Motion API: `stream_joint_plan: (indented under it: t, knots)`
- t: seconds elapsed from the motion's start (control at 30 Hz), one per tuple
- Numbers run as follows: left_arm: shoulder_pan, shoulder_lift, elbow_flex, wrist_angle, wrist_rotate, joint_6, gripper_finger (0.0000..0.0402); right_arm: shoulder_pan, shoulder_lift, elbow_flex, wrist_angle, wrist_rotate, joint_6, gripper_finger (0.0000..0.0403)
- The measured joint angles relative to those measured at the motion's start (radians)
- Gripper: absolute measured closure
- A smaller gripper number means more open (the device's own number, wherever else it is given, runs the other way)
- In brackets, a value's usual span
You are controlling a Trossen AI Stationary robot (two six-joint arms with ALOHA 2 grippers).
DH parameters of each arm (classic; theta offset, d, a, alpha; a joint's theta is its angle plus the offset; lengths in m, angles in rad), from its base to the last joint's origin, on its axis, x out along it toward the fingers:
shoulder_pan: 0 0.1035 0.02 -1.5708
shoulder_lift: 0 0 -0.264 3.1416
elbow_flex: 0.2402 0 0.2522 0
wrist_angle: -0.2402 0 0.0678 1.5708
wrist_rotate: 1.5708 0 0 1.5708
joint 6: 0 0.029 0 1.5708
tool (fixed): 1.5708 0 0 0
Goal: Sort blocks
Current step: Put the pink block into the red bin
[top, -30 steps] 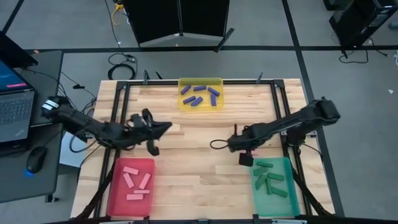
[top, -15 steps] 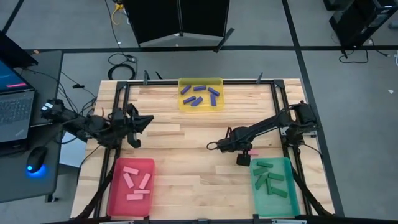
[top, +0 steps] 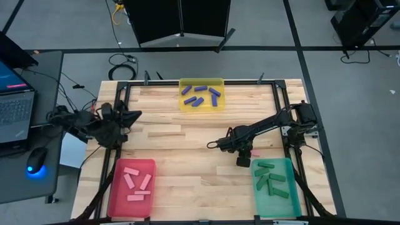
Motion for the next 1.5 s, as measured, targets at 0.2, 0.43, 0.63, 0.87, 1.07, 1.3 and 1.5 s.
stream_joint_plan:
  t: [0.2,0.43,0.63,0.87,1.07,1.3,1.5]
  knots:
    - [0.000,-0.151,0.000,-0.129,0.023,-0.027,0.0383,-0.010,-0.002,-0.001,0.014,0.001,-0.015,0.0288]
    - [-0.001,-0.166,0.067,-0.320,0.073,-0.079,0.0383,0.017,-0.040,0.092,0.156,0.136,0.017,0.0288]
    - [-0.001,-0.164,0.085,-0.357,0.115,-0.105,0.0383,0.051,-0.051,0.244,0.500,0.143,-0.001,0.0288]
    - [-0.001,-0.162,0.085,-0.363,0.178,-0.109,0.0383,0.097,-0.036,0.278,1.126,0.225,-0.069,0.0288]
    - [-0.001,-0.162,0.080,-0.365,0.194,-0.097,0.0383,0.129,0.157,0.343,1.530,0.258,-0.092,0.0288]
    - [-0.001,-0.162,0.080,-0.365,0.217,-0.097,0.0383,0.139,0.488,0.704,1.624,0.251,-0.109,0.0288]
    - [-0.001,-0.162,0.080,-0.365,0.219,-0.097,0.0383,0.132,0.733,1.026,1.578,0.216,-0.099,0.0288]
